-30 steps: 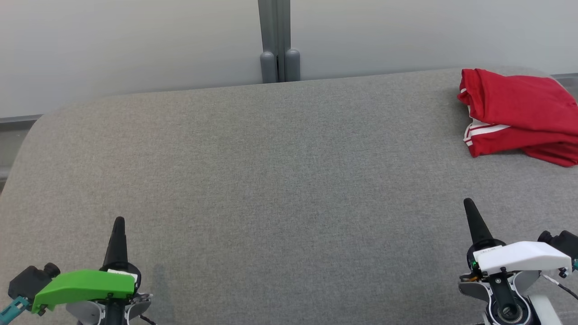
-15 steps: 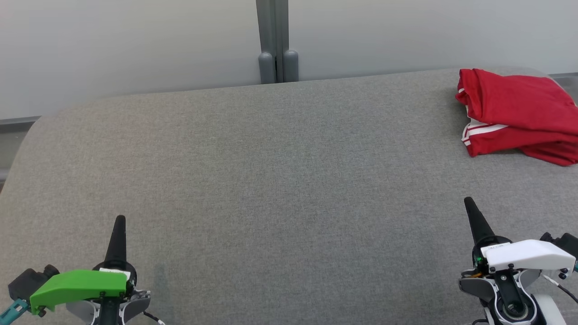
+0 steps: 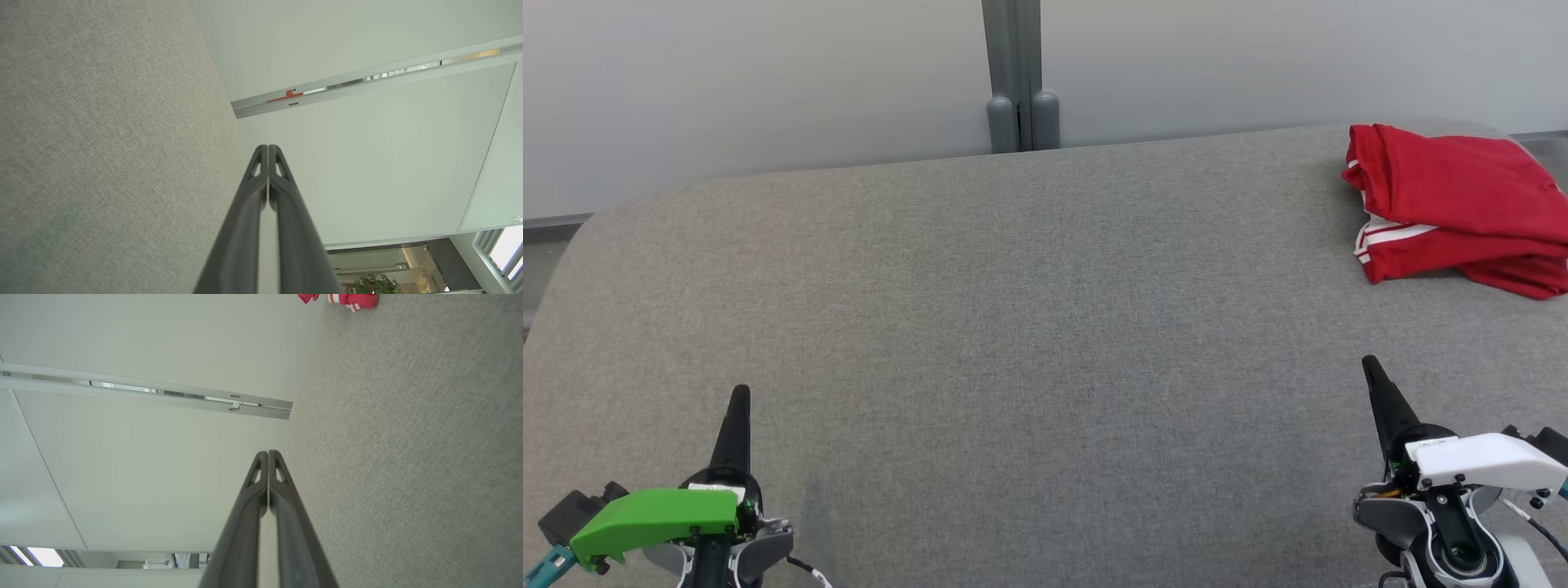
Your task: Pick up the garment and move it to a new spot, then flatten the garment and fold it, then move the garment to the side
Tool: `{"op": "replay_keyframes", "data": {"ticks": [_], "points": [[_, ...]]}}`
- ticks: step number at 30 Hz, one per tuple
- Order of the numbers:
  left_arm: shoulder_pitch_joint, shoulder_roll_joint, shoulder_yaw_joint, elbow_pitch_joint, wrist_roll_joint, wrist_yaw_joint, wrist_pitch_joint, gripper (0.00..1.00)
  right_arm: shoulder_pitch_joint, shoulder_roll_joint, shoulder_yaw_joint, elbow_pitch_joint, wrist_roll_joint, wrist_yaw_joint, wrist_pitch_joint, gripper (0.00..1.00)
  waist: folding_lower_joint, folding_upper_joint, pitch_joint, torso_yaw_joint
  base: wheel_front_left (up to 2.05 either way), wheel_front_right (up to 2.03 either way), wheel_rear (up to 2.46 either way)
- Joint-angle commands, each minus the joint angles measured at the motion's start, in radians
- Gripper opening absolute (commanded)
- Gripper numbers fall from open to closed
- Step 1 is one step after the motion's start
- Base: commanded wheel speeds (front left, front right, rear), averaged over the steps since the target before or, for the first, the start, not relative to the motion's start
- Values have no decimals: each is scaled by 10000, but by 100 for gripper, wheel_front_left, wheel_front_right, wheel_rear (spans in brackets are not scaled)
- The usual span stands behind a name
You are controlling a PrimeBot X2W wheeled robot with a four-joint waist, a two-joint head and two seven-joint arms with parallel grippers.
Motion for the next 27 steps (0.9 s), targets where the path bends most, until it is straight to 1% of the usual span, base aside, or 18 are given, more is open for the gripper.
{"op": "replay_keyframes", "data": {"ticks": [1,11,27], "points": [[-240,8,51,-1,-212,-88,71,0,-146,-13,-56,-5,242,2,83,0,0,0,-2,-5,0,0,0],[-265,-46,156,57,-1021,-178,282,0,-171,15,-160,46,1008,1,301,0,0,0,-17,-44,0,0,0],[-317,-121,270,129,-1989,-297,548,0,-184,50,-290,109,1994,0,580,0,0,0,-39,-99,0,0,0]]}}
